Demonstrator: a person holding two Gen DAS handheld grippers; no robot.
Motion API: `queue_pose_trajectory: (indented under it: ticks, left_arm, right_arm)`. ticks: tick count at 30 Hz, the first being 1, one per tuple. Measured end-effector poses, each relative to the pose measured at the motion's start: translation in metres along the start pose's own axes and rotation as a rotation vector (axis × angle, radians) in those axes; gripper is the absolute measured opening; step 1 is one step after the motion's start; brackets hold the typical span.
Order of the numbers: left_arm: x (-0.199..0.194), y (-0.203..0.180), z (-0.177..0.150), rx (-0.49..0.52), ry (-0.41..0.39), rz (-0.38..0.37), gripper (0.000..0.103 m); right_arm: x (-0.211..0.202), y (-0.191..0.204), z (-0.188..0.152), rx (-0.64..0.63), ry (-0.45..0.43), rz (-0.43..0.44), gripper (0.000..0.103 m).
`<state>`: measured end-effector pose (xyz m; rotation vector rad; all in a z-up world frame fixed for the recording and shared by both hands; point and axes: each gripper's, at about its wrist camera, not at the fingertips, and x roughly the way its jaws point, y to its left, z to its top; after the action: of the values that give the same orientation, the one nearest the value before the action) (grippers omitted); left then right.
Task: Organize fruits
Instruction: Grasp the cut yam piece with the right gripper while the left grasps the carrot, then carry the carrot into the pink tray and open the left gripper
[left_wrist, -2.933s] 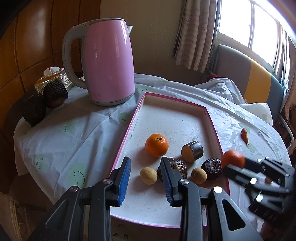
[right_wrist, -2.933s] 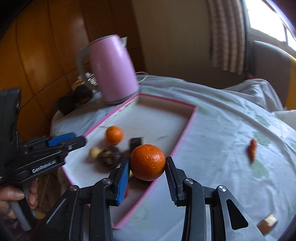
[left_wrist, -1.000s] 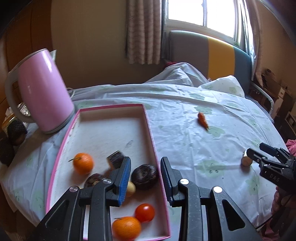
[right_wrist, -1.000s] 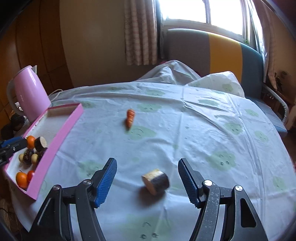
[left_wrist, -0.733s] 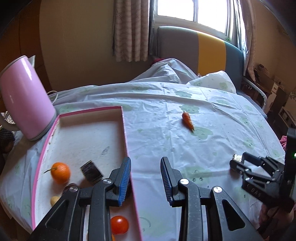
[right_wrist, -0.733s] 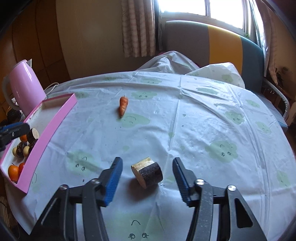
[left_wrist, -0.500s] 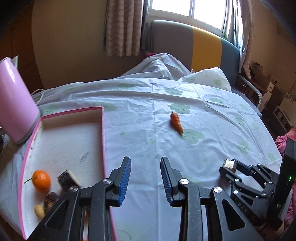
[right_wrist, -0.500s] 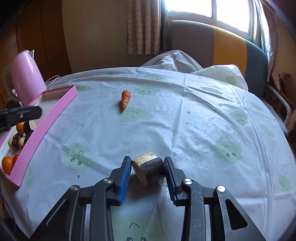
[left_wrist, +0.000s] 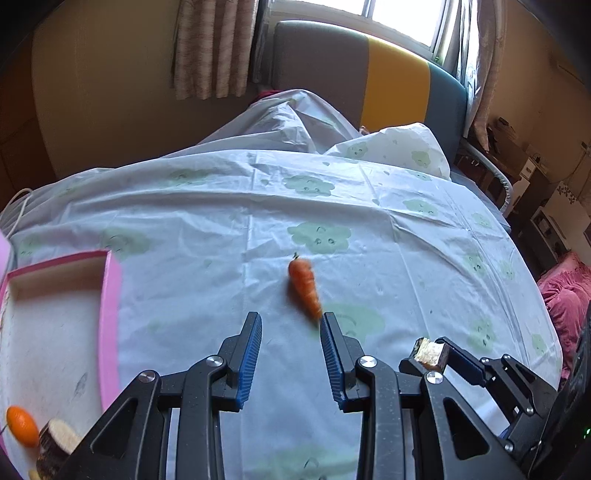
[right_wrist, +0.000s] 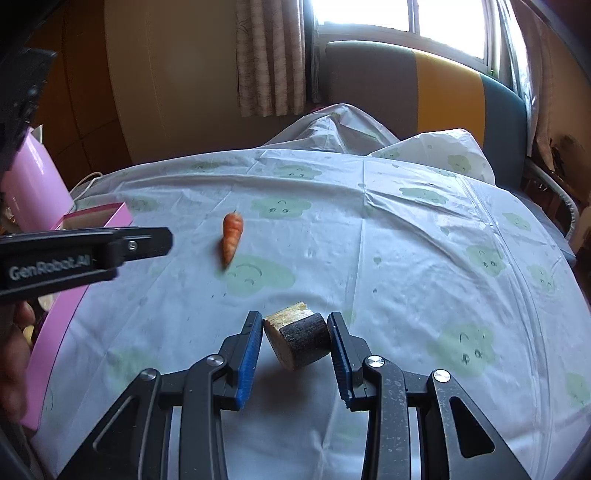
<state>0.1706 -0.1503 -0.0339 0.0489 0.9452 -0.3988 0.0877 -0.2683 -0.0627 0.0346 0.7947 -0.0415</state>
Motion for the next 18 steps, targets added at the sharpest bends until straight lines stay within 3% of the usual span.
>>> queue_pose_trajectory:
  ticks: [11,14,18]
  left_arm:
    - [0.051,-0.011,0.024,0.021,0.045,-0.005,0.033]
    - [0.064,-0.010,0.023,0.014,0.074,0.003,0.029]
    - [0.068,-0.010,0.023,0.023,0.054,0.005,0.021]
  right_arm:
    - [0.021,-0.004,0.020,0.004,0.000,-0.019,0.036]
    - [0.025,-0.004,0.020,0.007,0.012,-0.013,0.036]
    - [0.028,-0.006,0.020,0.018,0.018,-0.006,0.036]
